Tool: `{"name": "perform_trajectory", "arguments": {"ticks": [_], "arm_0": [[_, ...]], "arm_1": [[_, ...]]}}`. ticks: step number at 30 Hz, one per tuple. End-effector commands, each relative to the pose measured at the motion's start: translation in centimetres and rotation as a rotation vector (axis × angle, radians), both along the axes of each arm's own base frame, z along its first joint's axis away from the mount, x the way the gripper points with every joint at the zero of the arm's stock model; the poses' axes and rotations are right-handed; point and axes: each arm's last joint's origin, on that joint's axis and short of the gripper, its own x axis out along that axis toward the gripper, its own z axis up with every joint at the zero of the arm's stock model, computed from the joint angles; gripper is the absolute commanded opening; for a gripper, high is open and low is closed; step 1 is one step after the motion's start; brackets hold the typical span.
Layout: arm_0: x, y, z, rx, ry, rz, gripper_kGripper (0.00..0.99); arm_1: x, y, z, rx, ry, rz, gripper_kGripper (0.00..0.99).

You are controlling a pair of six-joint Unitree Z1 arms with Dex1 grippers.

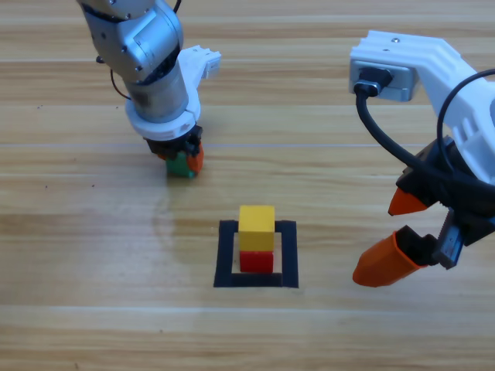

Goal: Stack the blocks in the rectangular block: red at the bottom, yellow in the middle, green on top

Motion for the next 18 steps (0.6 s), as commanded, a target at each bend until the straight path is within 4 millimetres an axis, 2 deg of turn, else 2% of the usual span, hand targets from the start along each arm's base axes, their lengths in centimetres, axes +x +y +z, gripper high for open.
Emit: {"name": "perform_trajectory", "arguments": {"ticks": [1,3,4,6,8,10,12,14,16,18], "arm_0": [[-1.6,1.1,1.2,0.035,-0.023,0.032,0.144],[-3.3,1.4,5.1,0.025,-0.089,0.063,0.117],[-4.5,1.8,8.1,0.004,-0.12,0.09,0.078],[-6.2,2.5,12.1,-0.006,-0.151,0.143,0.0],[-8.2,1.8,17.4,0.021,-0.188,0.206,0.0],[-9.9,1.3,21.5,0.033,-0.195,0.25,0.0],[-11.9,0.5,23.4,-0.001,-0.213,0.215,0.0],[-13.4,0.1,24.1,-0.028,-0.21,0.191,0.0],[-14.2,-0.5,23.7,-0.037,-0.184,0.176,0.0],[-14.0,-2.5,21.6,-0.009,-0.129,0.146,0.0]], "arm_1": [[-0.6,-2.1,1.6,0.061,-0.03,-0.016,0.99],[-0.6,-2.1,1.6,0.062,-0.031,-0.016,0.99],[-0.6,-2.1,1.6,0.062,-0.031,-0.016,0.99],[-0.7,-2.2,1.6,0.062,-0.032,-0.014,0.99],[-0.7,-2.2,1.7,0.064,-0.034,-0.014,0.99],[-0.7,-2.2,1.7,0.066,-0.034,-0.014,0.99],[-0.8,-2.3,1.8,0.067,-0.035,-0.014,0.99],[-0.8,-2.3,1.8,0.067,-0.035,-0.014,0.99],[-0.8,-2.4,1.9,0.069,-0.037,-0.014,0.99],[-0.9,-2.4,1.9,0.07,-0.037,-0.012,0.99]]}}
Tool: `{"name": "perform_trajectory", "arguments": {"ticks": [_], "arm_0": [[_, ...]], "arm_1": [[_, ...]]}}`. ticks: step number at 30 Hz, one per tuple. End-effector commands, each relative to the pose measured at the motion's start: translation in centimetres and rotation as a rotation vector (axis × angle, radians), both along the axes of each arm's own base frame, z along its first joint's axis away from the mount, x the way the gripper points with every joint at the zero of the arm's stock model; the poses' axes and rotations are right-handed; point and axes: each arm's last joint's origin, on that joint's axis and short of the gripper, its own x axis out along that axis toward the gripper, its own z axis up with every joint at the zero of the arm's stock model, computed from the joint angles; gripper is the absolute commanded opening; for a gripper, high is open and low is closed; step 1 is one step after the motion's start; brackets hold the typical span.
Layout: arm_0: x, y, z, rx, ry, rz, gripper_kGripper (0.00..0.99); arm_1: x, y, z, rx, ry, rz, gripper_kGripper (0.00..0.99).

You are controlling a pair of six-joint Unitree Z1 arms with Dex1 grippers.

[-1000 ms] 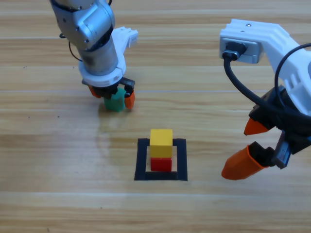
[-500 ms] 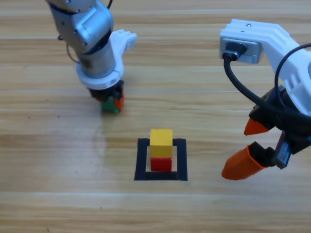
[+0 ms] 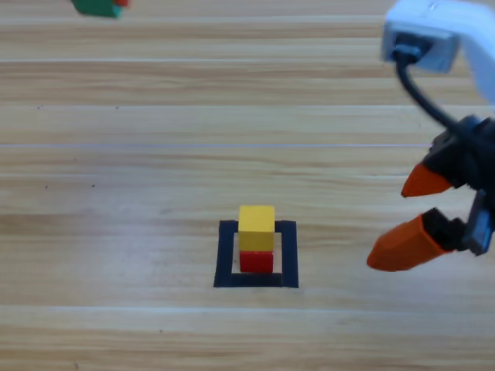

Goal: Stack the blocks in the rectangular block: red at the bottom, yellow in the middle, green on top

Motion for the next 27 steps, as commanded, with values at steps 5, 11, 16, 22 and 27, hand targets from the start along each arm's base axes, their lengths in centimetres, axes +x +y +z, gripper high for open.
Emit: {"name": "perform_trajectory", "arguments": {"ticks": [5,11,16,22,27], "arm_0": [[0.3,-7.1,-7.8,0.088,0.212,-0.094,0.0],[0.0,-9.6,-9.5,0.065,0.257,-0.085,0.0],[-0.8,-11.3,-11.1,0.06,0.285,-0.03,0.0],[-1.4,-12.6,-11.9,0.02,0.29,0.065,0.0],[-1.5,-13.9,-12.8,-0.004,0.298,0.113,0.0]], "arm_1": [[0.1,-1.0,-0.1,0.017,0.007,-0.009,0.99],[0.1,-1.0,-0.1,0.016,0.006,-0.01,0.99],[0.1,-1.0,-0.1,0.017,0.007,-0.009,0.99],[0.1,-1.0,-0.2,0.015,0.006,-0.008,0.99],[0.1,-1.0,-0.2,0.015,0.007,-0.011,0.99]]}}
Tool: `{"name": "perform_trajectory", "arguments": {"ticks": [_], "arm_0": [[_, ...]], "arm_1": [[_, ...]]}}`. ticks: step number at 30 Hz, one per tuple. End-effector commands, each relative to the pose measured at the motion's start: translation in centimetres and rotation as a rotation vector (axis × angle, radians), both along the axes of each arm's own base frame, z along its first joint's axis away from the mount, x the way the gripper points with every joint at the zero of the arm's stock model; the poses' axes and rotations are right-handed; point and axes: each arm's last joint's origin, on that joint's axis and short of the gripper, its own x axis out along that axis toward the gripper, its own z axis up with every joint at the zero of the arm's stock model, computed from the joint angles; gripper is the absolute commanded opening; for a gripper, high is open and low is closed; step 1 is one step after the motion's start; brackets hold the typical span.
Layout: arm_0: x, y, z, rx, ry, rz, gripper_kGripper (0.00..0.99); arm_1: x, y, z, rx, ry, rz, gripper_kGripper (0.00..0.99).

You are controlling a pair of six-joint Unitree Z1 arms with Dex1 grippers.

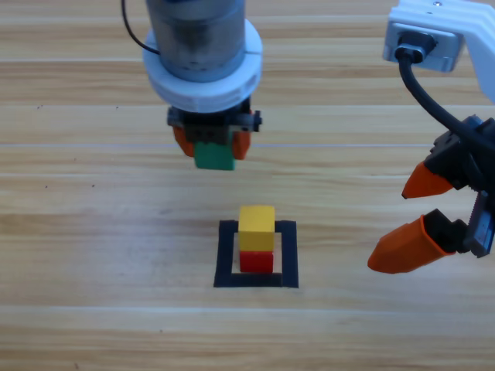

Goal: Stack the blocks in the rectangular block: red at the bottom, yellow in the middle, green on top

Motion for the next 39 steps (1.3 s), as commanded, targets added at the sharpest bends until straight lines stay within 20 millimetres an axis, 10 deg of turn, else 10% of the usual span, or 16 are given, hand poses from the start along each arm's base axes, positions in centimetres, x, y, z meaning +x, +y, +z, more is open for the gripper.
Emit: {"name": "perform_trajectory", "arguments": {"ticks": [1,39], "arm_0": [[-0.3,-3.1,-2.7,0.008,0.035,0.014,0.0],[0.0,-6.3,-7.2,0.03,0.097,0.016,0.0]], "arm_1": [[0.2,-0.8,-0.4,0.008,0.008,-0.01,0.99],[0.4,-0.5,-0.7,0.005,0.015,0.0,0.99]]}}
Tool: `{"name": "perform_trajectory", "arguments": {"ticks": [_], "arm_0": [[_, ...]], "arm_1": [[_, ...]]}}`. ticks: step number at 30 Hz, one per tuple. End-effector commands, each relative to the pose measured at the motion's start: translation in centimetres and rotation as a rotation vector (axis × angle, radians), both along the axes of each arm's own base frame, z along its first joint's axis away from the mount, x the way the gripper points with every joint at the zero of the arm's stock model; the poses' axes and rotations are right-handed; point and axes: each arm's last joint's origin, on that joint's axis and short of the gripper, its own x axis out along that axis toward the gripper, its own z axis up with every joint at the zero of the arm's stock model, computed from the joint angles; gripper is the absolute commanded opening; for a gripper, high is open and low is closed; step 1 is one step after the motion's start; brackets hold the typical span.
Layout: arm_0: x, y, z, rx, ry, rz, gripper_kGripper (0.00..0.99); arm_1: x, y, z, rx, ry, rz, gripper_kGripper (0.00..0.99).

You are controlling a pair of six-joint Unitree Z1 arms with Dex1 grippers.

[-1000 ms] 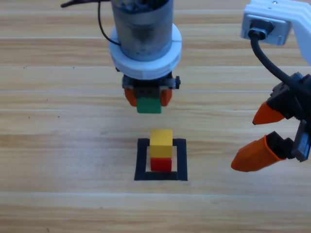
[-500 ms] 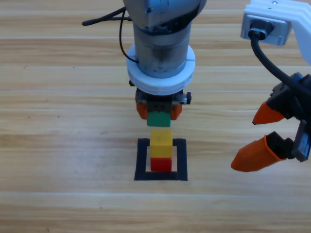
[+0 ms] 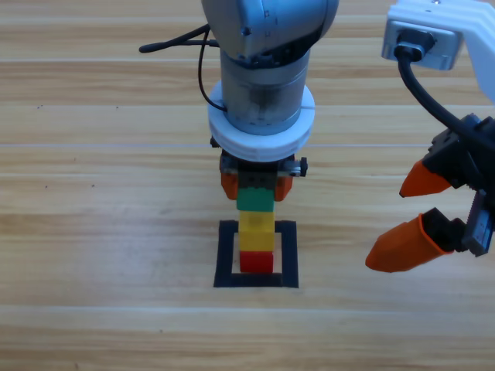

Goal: Stack the blocks in the rectangular block: red at the bottom, yellow in the middle, green on top

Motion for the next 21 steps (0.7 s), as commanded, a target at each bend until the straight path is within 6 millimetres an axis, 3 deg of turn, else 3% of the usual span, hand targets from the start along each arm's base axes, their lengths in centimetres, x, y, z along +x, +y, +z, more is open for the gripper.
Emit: {"name": "perform_trajectory", "arguments": {"ticks": [1,21], "arm_0": [[-0.86,-1.91,-2.32,0.021,0.024,-0.024,0.0],[-1.43,-2.16,-2.64,0.02,0.037,-0.002,0.0]], "arm_1": [[0.39,-0.55,-0.73,-0.002,0.019,-0.005,0.99],[0.38,-0.55,-0.73,-0.001,0.019,-0.003,0.99]]}}
